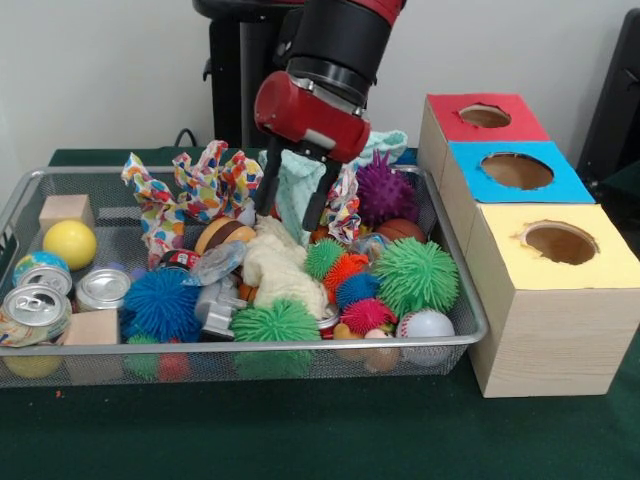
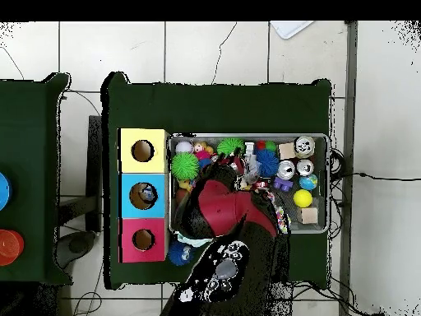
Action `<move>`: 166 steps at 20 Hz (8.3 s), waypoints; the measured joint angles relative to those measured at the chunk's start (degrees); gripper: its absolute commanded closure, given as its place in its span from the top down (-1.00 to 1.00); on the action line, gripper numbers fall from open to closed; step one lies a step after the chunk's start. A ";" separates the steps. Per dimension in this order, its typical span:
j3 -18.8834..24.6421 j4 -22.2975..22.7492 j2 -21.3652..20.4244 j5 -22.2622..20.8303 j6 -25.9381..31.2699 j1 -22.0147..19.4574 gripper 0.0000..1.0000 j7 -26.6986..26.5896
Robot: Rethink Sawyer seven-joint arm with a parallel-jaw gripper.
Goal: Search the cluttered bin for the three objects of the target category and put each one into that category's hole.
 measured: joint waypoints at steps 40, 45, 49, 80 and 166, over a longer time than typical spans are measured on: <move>-3.05 -0.59 13.41 1.09 -6.99 -4.67 1.00 0.00; -3.19 -0.76 13.73 1.08 -7.12 -4.67 -1.00 0.00; -3.23 -0.78 13.74 1.09 -7.12 -4.65 -1.00 0.00; 1.28 5.99 -3.93 0.55 14.37 -4.73 -1.00 0.00; 7.62 7.90 -5.83 36.86 30.16 15.66 1.00 14.84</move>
